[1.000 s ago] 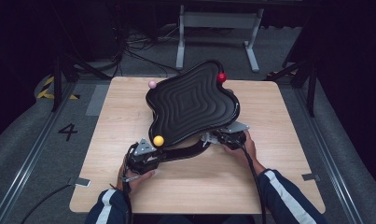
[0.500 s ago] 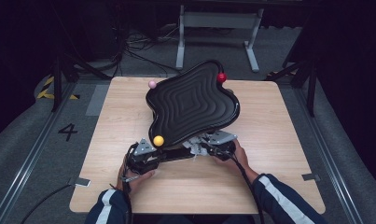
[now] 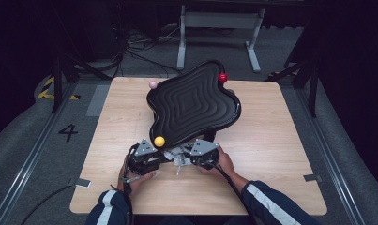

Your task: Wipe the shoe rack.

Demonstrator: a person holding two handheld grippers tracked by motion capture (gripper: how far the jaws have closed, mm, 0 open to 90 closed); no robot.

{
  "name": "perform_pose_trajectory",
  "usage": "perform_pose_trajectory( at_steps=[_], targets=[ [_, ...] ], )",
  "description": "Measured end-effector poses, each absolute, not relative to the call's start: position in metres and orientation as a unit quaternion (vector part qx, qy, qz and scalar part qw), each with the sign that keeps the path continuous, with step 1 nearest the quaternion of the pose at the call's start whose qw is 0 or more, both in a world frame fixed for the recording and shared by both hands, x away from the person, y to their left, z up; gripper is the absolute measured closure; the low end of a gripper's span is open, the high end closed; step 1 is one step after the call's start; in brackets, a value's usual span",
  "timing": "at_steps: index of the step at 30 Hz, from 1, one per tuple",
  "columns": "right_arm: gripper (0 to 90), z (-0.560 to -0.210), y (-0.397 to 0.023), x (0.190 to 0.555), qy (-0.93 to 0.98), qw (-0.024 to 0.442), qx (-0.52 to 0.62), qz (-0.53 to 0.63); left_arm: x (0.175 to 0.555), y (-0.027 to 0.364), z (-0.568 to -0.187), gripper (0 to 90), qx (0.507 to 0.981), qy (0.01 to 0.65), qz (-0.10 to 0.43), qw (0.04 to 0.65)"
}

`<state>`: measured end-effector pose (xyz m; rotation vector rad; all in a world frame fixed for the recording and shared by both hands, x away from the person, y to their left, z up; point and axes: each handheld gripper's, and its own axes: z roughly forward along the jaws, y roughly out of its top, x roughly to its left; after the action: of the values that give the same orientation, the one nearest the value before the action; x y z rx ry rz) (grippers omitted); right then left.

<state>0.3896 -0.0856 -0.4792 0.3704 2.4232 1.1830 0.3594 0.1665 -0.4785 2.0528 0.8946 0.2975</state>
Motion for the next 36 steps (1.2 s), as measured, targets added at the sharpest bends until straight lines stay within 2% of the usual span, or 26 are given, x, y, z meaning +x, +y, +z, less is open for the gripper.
perform_pose_trajectory(
  at_steps=[16, 20, 27, 36],
  targets=[
    [78.9, -0.479, -0.158, 0.437, 0.852, 0.255, 0.225, 0.397, 0.36, 0.167, -0.478, 71.5, 0.822, 0.358, 0.12, 0.428],
    [78.8, -0.477, -0.164, 0.444, 0.845, 0.268, 0.237, 0.398, 0.36, 0.166, -0.479, 71.5, 0.821, 0.357, 0.121, 0.429],
    [78.8, -0.475, -0.176, 0.451, 0.837, 0.264, 0.261, 0.402, 0.36, 0.166, -0.479, 71.5, 0.821, 0.357, 0.121, 0.43],
    [78.3, -0.479, -0.159, 0.432, 0.854, 0.239, 0.225, 0.404, 0.36, 0.167, -0.479, 71.4, 0.821, 0.357, 0.121, 0.429]
  ],
)
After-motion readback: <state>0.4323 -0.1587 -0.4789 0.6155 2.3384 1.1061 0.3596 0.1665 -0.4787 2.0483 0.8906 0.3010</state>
